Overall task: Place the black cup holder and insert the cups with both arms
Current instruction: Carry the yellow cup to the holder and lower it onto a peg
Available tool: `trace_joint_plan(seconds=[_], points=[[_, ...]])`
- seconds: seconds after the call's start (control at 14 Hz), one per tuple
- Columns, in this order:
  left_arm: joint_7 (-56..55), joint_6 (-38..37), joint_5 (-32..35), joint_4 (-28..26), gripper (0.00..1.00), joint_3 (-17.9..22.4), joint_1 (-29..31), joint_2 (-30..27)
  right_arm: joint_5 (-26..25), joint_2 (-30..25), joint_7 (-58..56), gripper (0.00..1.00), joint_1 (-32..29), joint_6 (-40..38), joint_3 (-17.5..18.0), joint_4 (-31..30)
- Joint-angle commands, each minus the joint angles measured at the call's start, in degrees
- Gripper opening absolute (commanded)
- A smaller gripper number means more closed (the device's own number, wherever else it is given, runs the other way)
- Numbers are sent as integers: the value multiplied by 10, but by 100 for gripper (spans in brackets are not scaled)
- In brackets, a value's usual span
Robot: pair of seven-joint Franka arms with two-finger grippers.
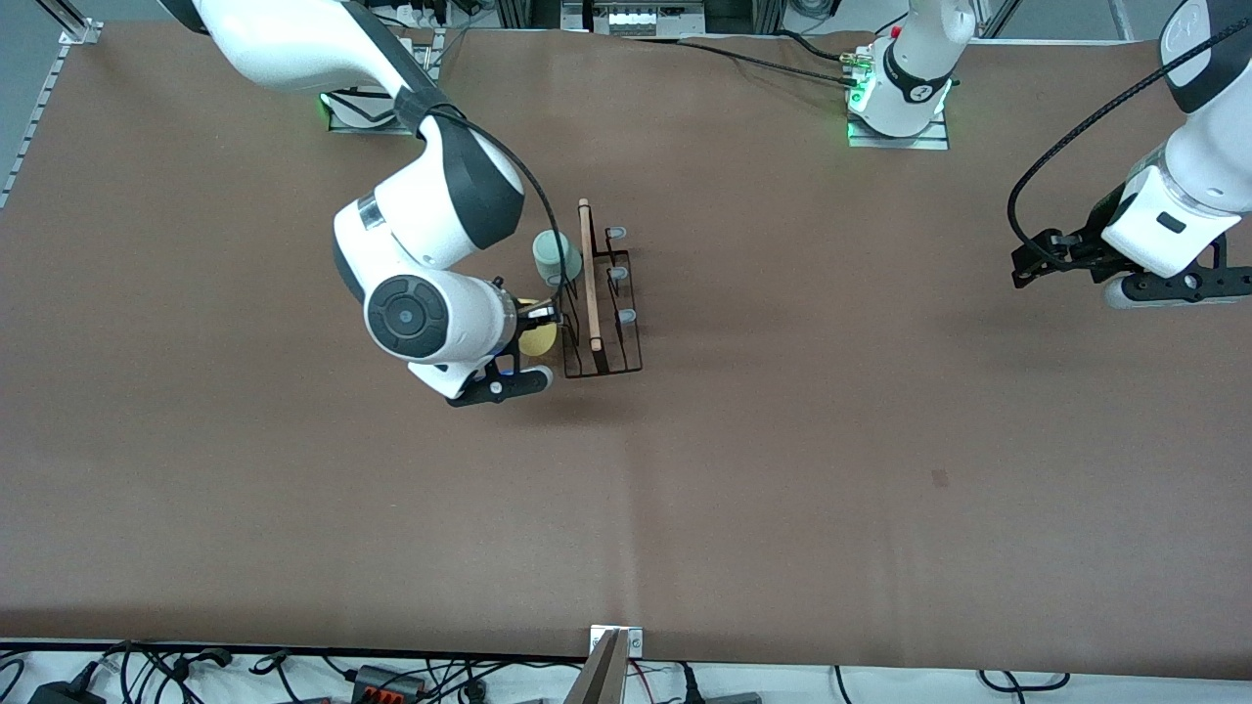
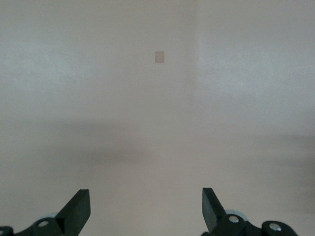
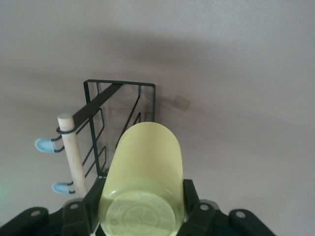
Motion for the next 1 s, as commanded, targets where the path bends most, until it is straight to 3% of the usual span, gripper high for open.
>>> trace_joint_plan(seconds=[0.0,0.93], points=[[5,-2,-9,0,100,-5,5,-1,-13,8,26,29,6,32,2,-10],[5,-3,-10,1,100,-5,2,-3,-17,24,36,29,29,57,2,-30]])
